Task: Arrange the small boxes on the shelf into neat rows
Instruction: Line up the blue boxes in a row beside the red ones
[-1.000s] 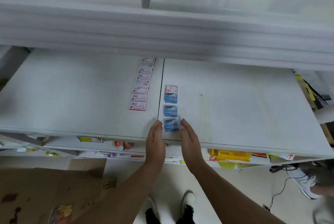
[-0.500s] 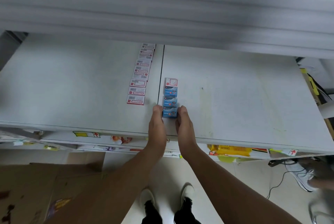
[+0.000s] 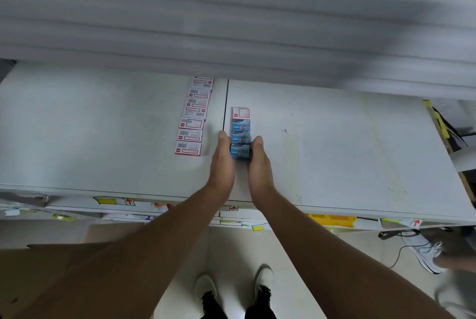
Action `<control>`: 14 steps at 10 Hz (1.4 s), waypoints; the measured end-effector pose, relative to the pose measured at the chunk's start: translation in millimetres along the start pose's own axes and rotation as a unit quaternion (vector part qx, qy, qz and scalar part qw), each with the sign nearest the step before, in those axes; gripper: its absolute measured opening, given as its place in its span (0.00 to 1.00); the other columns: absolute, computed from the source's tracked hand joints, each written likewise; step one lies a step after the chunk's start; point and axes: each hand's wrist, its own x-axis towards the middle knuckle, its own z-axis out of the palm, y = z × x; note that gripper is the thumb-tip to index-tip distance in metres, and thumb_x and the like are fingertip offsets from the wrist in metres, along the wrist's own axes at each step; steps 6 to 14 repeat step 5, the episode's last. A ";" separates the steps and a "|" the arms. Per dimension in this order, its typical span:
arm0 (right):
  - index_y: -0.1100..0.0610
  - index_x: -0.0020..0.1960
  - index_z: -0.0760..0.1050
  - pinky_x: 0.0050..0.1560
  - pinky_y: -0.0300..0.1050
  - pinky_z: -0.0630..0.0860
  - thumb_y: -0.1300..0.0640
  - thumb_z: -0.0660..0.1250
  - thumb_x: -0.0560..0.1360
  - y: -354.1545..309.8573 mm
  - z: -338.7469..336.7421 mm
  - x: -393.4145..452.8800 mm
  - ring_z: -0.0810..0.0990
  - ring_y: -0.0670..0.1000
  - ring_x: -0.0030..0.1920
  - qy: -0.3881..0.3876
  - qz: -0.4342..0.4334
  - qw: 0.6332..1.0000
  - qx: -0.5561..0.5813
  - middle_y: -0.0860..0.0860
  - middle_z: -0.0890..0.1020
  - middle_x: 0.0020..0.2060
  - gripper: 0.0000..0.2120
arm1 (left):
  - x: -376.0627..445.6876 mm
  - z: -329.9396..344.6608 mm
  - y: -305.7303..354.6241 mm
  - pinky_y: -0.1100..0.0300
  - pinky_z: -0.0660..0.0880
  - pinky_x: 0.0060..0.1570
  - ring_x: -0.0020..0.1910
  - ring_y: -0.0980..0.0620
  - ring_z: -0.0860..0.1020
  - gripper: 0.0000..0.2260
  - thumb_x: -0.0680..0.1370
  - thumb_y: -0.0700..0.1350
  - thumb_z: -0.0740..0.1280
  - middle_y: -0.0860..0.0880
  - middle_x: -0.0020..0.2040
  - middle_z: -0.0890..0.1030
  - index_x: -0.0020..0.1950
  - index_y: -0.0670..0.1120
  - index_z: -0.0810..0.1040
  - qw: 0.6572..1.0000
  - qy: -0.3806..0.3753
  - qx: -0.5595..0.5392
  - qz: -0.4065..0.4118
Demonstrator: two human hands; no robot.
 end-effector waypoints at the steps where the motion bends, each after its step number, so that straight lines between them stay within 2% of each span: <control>1: 0.48 0.78 0.69 0.73 0.48 0.68 0.38 0.45 0.87 -3.2 -1.3 6.2 0.77 0.47 0.68 0.000 -0.006 1.000 -0.009 0.50 0.79 0.69 0.28 | 5.3 3.7 7.0 0.48 0.68 0.77 0.67 0.53 0.80 0.28 0.87 0.64 0.49 0.49 0.67 0.82 0.76 0.50 0.75 1.000 0.003 0.017 0.011; 2: 0.48 0.77 0.71 0.74 0.49 0.69 0.38 0.45 0.87 -7.1 -1.0 12.3 0.78 0.48 0.67 -0.006 -0.006 1.000 -0.015 0.50 0.80 0.68 0.27 | 8.9 4.4 8.2 0.49 0.68 0.77 0.68 0.52 0.79 0.29 0.87 0.64 0.48 0.48 0.68 0.82 0.78 0.50 0.74 1.000 0.005 0.026 0.014; 3: 0.47 0.76 0.72 0.72 0.48 0.69 0.38 0.46 0.87 -8.7 -1.3 13.9 0.78 0.47 0.66 0.000 -0.013 1.000 -0.013 0.49 0.81 0.66 0.27 | 12.6 1.6 5.4 0.56 0.72 0.72 0.62 0.60 0.82 0.24 0.87 0.64 0.49 0.56 0.59 0.86 0.70 0.55 0.78 0.999 0.014 0.038 0.023; 4: 0.47 0.74 0.73 0.69 0.49 0.72 0.38 0.48 0.87 -2.9 -4.5 11.7 0.79 0.47 0.64 0.018 -0.015 1.000 -0.014 0.49 0.81 0.63 0.25 | 10.4 -2.7 4.8 0.79 0.73 0.50 0.47 0.77 0.79 0.18 0.88 0.62 0.50 0.73 0.44 0.83 0.65 0.56 0.74 0.998 0.030 0.044 0.017; 5: 0.53 0.69 0.75 0.60 0.47 0.72 0.39 0.52 0.87 3.6 -13.2 0.9 0.77 0.45 0.52 0.035 -0.032 0.999 -0.027 0.45 0.80 0.51 0.24 | -2.9 -12.5 5.7 0.83 0.68 0.39 0.46 0.81 0.76 0.12 0.88 0.59 0.53 0.77 0.43 0.80 0.62 0.58 0.74 0.995 0.035 0.082 0.037; 14: 0.53 0.69 0.75 0.60 0.47 0.72 0.39 0.52 0.87 3.6 -13.2 0.9 0.77 0.45 0.52 0.035 -0.032 0.999 -0.027 0.45 0.80 0.51 0.24 | -2.9 -12.5 5.7 0.83 0.68 0.39 0.46 0.81 0.76 0.12 0.88 0.59 0.53 0.77 0.43 0.80 0.62 0.58 0.74 0.995 0.035 0.082 0.037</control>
